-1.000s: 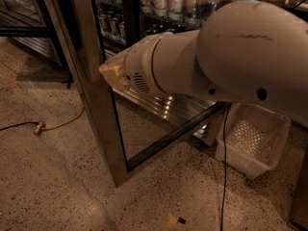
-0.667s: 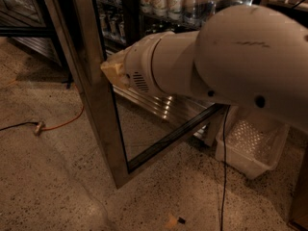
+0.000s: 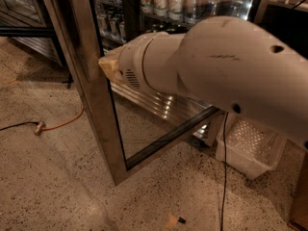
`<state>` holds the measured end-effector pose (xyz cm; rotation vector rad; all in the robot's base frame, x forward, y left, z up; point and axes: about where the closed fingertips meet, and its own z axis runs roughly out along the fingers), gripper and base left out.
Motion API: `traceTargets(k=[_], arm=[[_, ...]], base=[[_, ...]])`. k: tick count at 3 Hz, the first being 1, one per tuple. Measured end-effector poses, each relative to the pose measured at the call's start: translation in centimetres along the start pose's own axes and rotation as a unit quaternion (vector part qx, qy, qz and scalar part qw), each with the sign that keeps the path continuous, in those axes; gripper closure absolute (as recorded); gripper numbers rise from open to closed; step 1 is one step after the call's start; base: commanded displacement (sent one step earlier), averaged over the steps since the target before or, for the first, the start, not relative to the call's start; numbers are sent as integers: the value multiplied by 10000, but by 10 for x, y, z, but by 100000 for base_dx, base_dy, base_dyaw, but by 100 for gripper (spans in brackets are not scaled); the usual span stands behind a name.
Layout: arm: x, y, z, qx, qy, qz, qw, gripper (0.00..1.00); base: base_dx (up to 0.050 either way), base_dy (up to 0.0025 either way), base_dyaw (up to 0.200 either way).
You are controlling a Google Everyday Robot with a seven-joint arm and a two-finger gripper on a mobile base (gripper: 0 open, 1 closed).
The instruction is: Close right fridge door
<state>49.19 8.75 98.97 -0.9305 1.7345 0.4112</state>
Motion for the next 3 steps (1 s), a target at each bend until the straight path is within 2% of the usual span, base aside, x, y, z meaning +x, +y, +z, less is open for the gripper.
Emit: traceTargets(k=[2,3], arm=[[-4,-13,19,241,-180,99,9995,100],[-25,-28,60,495,-305,222,9981,100]], base=[[0,0,0],[0,0,18807]])
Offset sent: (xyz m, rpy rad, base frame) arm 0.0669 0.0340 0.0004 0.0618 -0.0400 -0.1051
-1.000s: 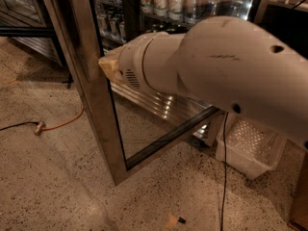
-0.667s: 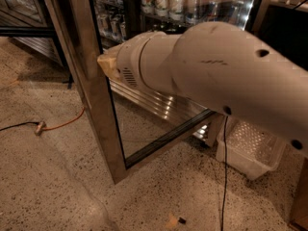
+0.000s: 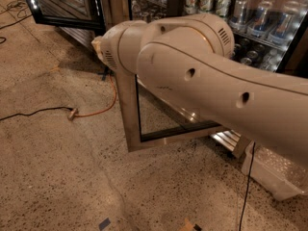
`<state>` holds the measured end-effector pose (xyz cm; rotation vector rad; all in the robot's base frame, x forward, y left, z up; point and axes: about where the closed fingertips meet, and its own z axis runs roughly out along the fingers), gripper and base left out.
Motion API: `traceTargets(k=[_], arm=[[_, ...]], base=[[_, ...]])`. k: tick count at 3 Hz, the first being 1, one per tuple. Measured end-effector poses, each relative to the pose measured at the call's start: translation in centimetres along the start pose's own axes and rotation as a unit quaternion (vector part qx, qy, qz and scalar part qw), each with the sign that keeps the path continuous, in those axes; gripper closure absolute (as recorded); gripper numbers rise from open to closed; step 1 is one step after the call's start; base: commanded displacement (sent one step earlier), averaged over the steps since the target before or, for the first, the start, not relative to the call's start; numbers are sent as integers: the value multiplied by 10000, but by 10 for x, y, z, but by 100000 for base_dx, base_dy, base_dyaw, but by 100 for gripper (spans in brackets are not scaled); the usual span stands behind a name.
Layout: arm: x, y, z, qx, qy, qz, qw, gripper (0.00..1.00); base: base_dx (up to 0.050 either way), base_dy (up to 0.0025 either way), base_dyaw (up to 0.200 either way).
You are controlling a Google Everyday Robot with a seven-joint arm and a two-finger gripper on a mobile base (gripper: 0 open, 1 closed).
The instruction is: Close right fridge door
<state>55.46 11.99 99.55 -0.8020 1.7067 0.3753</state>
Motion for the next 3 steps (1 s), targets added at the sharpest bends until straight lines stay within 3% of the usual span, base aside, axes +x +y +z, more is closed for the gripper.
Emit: traceTargets(k=[1,2,3], arm=[[0,0,0,0,0,0,10000,100],[-2,-46,-10,398,-91,124,9991,100],[-4,-54,-13,514,-112,77,9986,100]], base=[[0,0,0],[0,0,0],[0,0,0]])
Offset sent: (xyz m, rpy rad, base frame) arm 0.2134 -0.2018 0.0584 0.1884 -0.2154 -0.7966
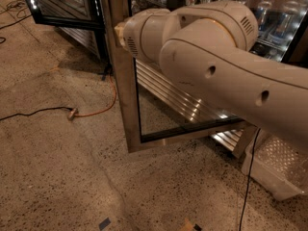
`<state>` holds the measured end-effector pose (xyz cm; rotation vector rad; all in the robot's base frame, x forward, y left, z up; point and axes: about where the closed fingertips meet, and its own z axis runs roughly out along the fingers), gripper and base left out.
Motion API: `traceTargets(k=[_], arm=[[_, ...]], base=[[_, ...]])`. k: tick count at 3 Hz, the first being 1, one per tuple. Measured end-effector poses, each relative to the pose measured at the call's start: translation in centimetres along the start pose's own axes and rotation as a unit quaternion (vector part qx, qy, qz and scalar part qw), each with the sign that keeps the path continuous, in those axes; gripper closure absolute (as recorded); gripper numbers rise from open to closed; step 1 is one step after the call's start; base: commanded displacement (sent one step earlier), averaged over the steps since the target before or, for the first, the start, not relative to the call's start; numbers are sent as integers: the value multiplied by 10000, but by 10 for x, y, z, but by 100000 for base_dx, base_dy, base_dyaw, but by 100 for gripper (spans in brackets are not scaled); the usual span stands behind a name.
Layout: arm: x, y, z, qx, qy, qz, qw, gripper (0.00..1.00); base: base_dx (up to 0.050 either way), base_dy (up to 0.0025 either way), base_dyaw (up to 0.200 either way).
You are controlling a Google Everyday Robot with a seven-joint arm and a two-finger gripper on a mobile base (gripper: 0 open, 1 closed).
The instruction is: Close right fridge door
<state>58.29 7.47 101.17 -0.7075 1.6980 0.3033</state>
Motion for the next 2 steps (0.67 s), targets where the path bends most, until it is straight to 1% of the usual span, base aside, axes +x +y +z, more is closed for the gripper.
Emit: traceTargets(k=[2], arm=[[1,-3,0,0,-1,-1,10000,100]], base=[[0,0,0]])
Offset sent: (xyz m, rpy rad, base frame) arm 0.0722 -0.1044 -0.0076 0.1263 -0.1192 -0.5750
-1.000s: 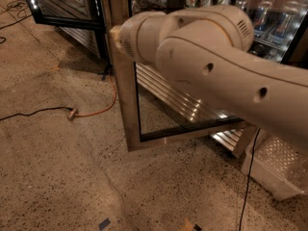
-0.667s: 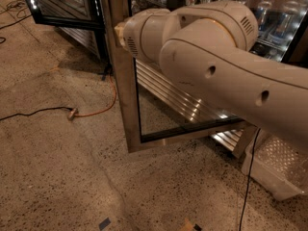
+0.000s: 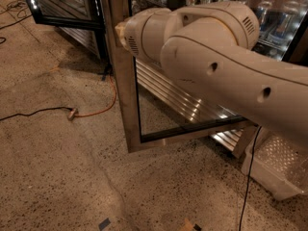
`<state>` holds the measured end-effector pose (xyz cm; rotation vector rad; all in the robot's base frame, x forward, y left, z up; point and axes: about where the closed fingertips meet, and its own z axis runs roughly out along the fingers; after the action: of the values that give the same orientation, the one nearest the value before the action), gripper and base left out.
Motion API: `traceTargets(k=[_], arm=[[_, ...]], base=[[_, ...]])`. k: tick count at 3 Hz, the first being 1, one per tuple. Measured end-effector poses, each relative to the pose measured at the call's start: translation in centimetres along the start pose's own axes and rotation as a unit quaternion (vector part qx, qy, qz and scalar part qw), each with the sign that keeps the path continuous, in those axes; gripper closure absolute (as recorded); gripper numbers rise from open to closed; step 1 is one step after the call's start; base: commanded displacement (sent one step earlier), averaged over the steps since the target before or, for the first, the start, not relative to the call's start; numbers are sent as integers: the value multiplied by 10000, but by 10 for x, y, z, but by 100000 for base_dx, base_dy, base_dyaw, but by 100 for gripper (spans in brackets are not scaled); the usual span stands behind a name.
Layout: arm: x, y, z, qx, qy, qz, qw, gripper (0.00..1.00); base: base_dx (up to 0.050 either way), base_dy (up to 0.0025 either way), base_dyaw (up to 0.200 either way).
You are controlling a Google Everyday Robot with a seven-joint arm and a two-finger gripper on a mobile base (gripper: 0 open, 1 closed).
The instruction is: Close right fridge door
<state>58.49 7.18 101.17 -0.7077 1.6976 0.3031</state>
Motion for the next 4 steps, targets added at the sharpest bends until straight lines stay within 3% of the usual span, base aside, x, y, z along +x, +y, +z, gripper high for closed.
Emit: traceTargets(k=[1,2,3,4], arm=[[-6,-105,-33,848,-255,271,9957,100],[-6,-197,-59,1559,-418,493,9857,100],[-6,-197,-59,1559,-418,493,9857,100],[-6,-197,-59,1559,-418,493,9857,100]], base=[[0,0,0],[3753,6,-224],[3480,257,14052],[5003,-2,55]])
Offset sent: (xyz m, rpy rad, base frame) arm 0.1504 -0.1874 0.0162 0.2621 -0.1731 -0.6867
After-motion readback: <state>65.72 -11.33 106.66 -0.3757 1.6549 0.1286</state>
